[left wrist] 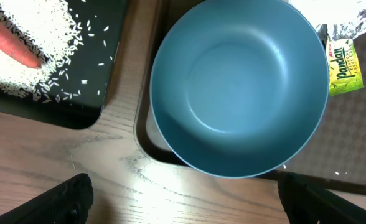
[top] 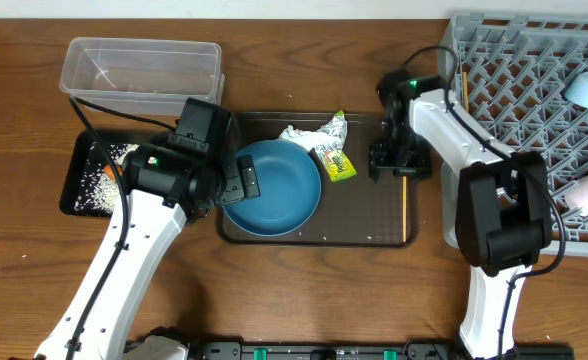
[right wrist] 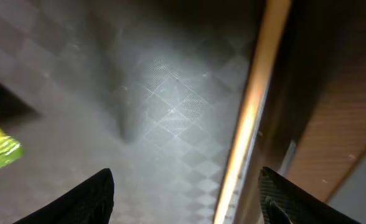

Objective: Sort waste into correct bins and load items into the dishwasher rack
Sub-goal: 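Stand the chopsticks upright in the rack and open the right gripper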

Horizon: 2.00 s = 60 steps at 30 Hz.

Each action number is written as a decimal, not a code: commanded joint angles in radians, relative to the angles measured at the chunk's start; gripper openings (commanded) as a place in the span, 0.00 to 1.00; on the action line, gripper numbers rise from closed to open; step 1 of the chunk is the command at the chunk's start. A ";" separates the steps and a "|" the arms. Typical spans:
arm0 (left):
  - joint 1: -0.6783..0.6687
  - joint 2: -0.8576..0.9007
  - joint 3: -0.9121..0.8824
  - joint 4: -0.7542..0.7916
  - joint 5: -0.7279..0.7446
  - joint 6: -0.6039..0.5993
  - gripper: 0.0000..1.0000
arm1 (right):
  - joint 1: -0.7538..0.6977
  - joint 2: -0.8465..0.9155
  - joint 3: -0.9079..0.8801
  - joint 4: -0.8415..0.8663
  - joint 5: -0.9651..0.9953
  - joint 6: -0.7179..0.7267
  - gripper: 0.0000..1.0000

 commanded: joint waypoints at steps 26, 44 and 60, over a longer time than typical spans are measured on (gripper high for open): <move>-0.001 0.002 -0.002 -0.003 -0.016 -0.013 0.98 | -0.050 -0.129 0.258 -0.061 -0.047 -0.159 0.01; -0.001 0.002 -0.002 -0.003 -0.016 -0.013 0.98 | -0.348 -0.110 0.502 -0.041 -0.020 -0.321 0.06; -0.001 0.002 -0.002 -0.003 -0.016 -0.013 0.98 | -0.351 -0.048 0.488 -0.008 0.114 -0.319 0.11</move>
